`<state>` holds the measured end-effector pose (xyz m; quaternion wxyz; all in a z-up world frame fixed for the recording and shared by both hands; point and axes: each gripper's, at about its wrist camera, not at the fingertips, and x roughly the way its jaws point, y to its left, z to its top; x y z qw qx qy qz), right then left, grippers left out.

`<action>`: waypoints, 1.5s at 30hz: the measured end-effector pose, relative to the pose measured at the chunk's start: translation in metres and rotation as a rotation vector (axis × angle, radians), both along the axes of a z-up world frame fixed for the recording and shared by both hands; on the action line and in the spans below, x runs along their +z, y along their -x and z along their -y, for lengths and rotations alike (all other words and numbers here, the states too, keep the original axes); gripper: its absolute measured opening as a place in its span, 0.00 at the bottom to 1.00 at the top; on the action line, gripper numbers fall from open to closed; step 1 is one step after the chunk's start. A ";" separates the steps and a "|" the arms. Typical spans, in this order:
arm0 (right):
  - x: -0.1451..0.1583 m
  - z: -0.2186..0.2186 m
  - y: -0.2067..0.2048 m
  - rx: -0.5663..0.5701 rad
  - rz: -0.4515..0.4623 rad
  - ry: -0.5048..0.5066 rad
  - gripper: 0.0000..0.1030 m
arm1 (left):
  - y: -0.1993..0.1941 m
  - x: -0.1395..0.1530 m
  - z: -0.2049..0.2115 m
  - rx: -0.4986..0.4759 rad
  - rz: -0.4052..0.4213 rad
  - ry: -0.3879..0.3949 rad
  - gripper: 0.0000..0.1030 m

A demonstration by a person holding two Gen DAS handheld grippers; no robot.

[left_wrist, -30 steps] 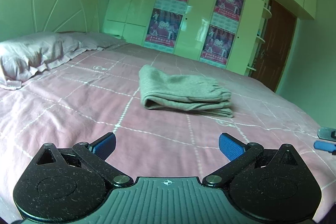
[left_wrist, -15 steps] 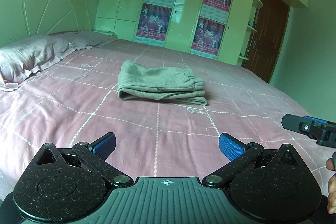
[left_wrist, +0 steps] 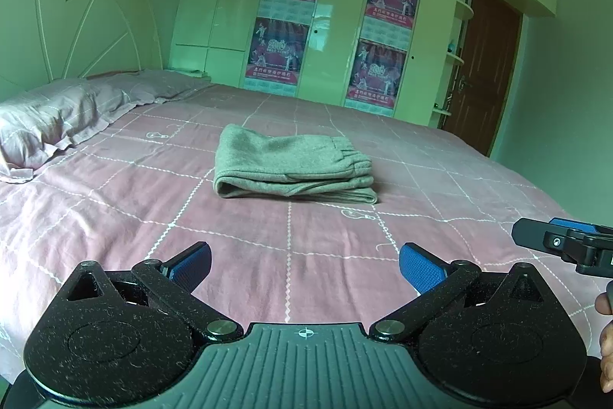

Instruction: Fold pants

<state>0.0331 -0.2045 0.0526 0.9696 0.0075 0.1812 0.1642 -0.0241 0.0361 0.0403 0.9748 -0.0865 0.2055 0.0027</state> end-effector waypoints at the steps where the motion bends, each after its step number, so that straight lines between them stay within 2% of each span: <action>1: 0.000 -0.001 0.000 0.000 0.000 0.001 0.94 | 0.000 0.000 0.000 -0.001 0.001 -0.002 1.00; 22: -0.003 0.001 -0.002 -0.018 0.006 -0.009 0.94 | 0.005 0.006 0.011 -0.031 0.032 -0.050 1.00; 45: -0.003 -0.001 0.000 -0.017 0.008 0.000 0.94 | 0.007 0.008 0.012 -0.021 0.035 -0.050 1.00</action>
